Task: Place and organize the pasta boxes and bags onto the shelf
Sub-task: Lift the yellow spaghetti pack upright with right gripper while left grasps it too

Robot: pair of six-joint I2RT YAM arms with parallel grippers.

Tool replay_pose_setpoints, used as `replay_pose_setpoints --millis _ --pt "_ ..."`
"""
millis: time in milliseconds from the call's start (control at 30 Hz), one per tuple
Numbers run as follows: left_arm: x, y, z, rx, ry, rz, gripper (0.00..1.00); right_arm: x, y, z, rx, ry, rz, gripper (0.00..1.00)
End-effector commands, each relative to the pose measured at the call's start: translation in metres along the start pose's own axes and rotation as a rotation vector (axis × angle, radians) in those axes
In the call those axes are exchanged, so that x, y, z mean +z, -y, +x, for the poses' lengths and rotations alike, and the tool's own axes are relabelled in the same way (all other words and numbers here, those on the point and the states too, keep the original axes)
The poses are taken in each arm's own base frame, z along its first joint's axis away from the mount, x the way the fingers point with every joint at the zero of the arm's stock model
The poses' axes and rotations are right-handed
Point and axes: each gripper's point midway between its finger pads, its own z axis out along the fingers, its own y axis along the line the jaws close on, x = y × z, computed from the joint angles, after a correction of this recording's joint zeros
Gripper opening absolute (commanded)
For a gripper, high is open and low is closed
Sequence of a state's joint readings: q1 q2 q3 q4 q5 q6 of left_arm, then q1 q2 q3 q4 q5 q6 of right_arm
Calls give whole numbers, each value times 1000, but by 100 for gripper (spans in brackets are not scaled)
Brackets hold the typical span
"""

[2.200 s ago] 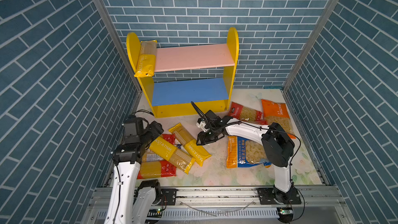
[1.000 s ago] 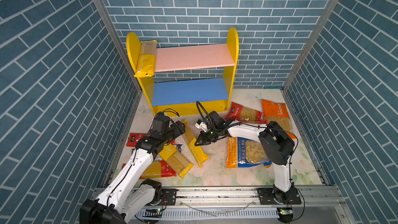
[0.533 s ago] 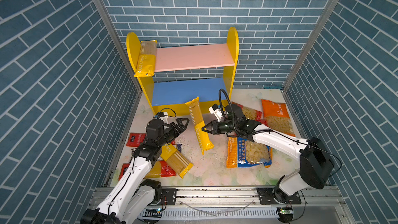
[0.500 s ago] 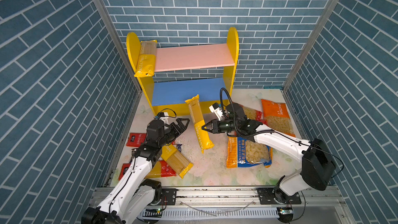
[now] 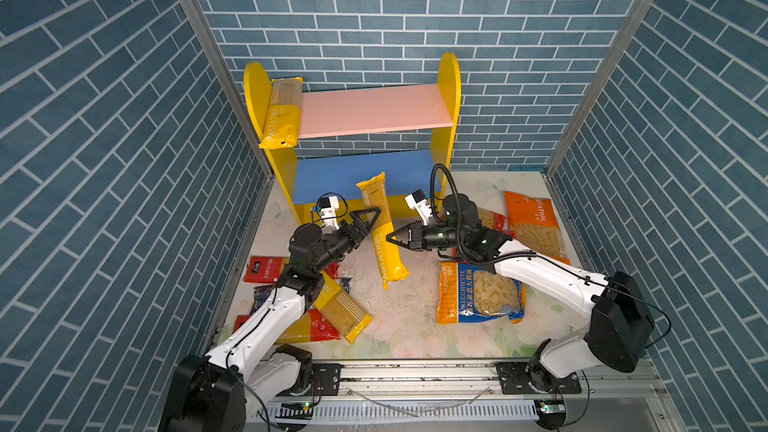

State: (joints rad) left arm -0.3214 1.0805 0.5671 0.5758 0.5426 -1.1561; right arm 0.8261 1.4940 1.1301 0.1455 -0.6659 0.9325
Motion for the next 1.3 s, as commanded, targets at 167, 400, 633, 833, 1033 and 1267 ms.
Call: replay_pose_setpoints --millis 167,400,633,833,1033,1267 --pt "13 35 -8 49 -25 134 99 -36 -121 -42 -264 129 -285 0" --pt "13 64 -17 27 -13 245 90 -37 -124 -42 -243 140 -319 0" --pt "2 85 -17 63 -17 278 71 -42 -115 -47 -211 156 -302 0" --pt "-4 105 -21 97 -12 299 41 -42 -114 -51 -198 159 -309 0" --pt "-8 127 -32 155 12 299 22 -40 -99 -54 -198 181 -219 13" --pt "-5 168 -55 200 40 303 6 -34 -71 -41 -214 148 -138 50"
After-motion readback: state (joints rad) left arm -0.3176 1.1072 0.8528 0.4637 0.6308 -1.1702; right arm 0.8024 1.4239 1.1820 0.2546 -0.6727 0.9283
